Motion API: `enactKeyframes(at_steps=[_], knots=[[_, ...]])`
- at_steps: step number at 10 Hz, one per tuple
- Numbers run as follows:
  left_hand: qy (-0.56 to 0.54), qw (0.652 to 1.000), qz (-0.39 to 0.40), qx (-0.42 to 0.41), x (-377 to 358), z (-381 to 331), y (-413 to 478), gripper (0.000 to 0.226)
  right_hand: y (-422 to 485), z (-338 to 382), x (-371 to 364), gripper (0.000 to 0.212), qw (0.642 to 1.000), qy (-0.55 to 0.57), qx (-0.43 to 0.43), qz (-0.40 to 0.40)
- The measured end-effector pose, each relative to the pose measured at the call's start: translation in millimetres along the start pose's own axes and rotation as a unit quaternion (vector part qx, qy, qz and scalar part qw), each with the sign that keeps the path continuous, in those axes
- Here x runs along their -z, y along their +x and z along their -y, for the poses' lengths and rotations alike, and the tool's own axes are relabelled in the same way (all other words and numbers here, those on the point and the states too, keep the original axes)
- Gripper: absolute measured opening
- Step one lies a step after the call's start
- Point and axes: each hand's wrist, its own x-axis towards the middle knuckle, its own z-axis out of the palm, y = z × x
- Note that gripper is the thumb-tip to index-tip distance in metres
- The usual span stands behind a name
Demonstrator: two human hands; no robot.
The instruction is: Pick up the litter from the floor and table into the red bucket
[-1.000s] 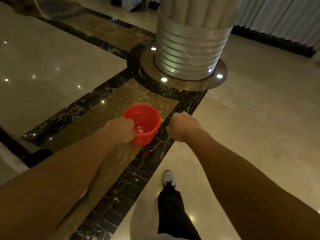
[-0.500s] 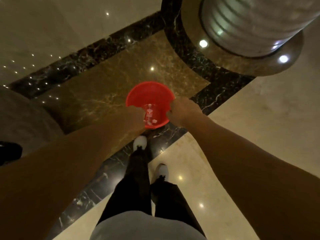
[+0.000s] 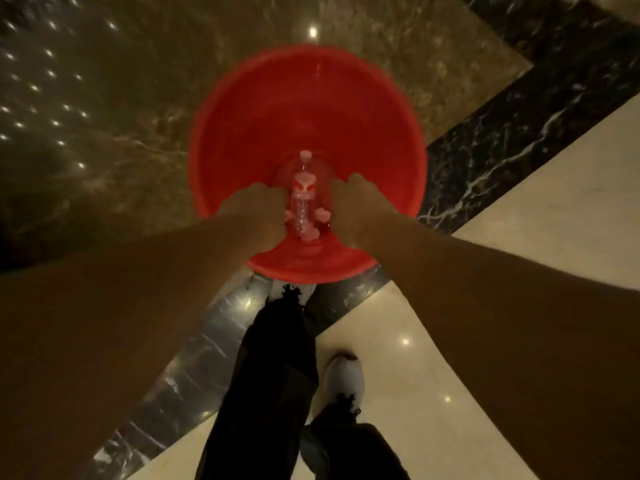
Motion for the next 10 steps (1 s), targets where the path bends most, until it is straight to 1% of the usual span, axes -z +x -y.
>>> enactKeyframes(at_steps=[1,2,3,4,5,6,7,8,9,10], knots=[[0.005,1.000,0.016,0.010,-49,16,51,0.032,46,-11,-47,0.041,0.999,-0.001,0.024,0.027],[0.020,1.000,0.019,0.010,-72,19,81,0.044,77,-21,-85,0.040,0.996,-0.027,0.027,0.075],[0.033,0.999,0.035,-0.006,-95,16,97,0.033,90,-32,-109,0.048,0.994,-0.017,0.006,0.108],[0.094,0.995,0.020,-0.020,-103,17,95,0.027,87,-40,-119,0.042,0.991,-0.068,0.000,0.116],[0.152,0.988,0.023,-0.012,-102,21,95,0.019,86,-38,-113,0.040,0.993,-0.085,-0.010,0.082],[0.098,0.995,0.018,-0.001,-87,27,101,0.023,95,-35,-93,0.041,0.997,-0.066,-0.033,0.019],[-0.011,0.997,-0.071,0.020,-64,29,102,0.033,102,-32,-78,0.044,0.997,-0.057,-0.040,-0.026],[-0.064,0.991,-0.110,0.050,-49,27,98,0.051,98,-27,-74,0.047,0.995,-0.059,-0.057,-0.059],[-0.053,0.994,-0.080,0.055,-46,25,93,0.054,92,-26,-76,0.050,0.990,-0.084,-0.072,-0.085],[-0.028,0.997,-0.055,0.044,-46,24,85,0.061,80,-27,-74,0.045,0.989,-0.092,-0.080,-0.080]])
